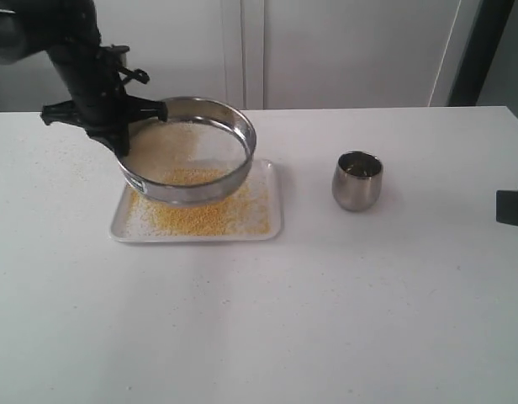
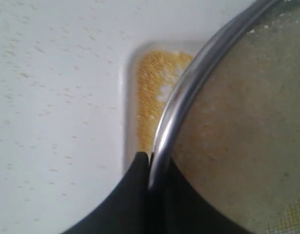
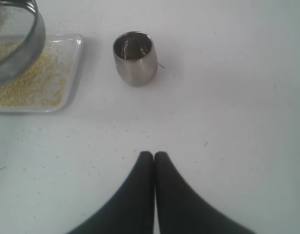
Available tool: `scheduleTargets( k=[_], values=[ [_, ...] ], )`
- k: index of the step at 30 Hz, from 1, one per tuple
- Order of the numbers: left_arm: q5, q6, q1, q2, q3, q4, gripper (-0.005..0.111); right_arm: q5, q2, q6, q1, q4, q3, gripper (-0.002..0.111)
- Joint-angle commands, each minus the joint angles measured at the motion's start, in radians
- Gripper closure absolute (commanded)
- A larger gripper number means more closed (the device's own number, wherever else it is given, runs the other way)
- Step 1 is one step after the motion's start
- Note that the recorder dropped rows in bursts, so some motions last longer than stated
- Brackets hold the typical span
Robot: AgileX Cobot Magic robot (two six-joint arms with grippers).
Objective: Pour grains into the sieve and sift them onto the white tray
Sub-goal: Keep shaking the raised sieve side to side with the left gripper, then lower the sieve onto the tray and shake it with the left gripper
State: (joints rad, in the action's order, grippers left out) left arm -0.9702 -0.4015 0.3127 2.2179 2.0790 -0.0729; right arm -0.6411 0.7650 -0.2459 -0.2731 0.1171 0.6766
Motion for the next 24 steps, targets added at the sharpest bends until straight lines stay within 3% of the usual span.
scheduleTargets(
  k=[1,3,6,12,14,17,20,22,24],
  values=[
    [-0.041,0.01,0.031,-0.019,0.005,-0.081,0.107,0.013,-0.006,0.006,0.006,0.01,-0.004,0.108],
    [-0.048,-0.057,0.016,-0.039,0.005,-0.151,0.107,0.013,-0.006,0.006,0.006,0.01,-0.004,0.108],
    [-0.011,-0.073,0.015,-0.034,-0.006,-0.116,0.107,0.011,-0.006,0.006,0.006,0.01,-0.004,0.108],
    [0.006,-0.022,0.085,0.002,-0.024,-0.071,0.107,0.011,-0.006,0.006,0.006,0.01,-0.004,0.108],
    [0.015,-0.006,0.085,-0.029,-0.017,-0.145,0.107,0.013,-0.006,0.006,0.006,0.01,-0.004,0.108],
    [0.017,-0.112,0.039,-0.087,-0.017,-0.308,0.107,0.013,-0.006,0.006,0.006,0.01,-0.004,0.108],
    [0.051,-0.135,0.024,-0.087,-0.041,-0.206,0.107,0.013,-0.006,0.006,0.006,0.01,-0.004,0.108],
    [0.094,-0.036,0.062,-0.058,-0.061,-0.12,0.107,0.013,-0.006,0.006,0.006,0.01,-0.004,0.108],
    [0.085,-0.026,0.096,-0.041,-0.059,-0.149,0.107,0.013,-0.006,0.006,0.006,0.01,-0.004,0.108]
  ],
)
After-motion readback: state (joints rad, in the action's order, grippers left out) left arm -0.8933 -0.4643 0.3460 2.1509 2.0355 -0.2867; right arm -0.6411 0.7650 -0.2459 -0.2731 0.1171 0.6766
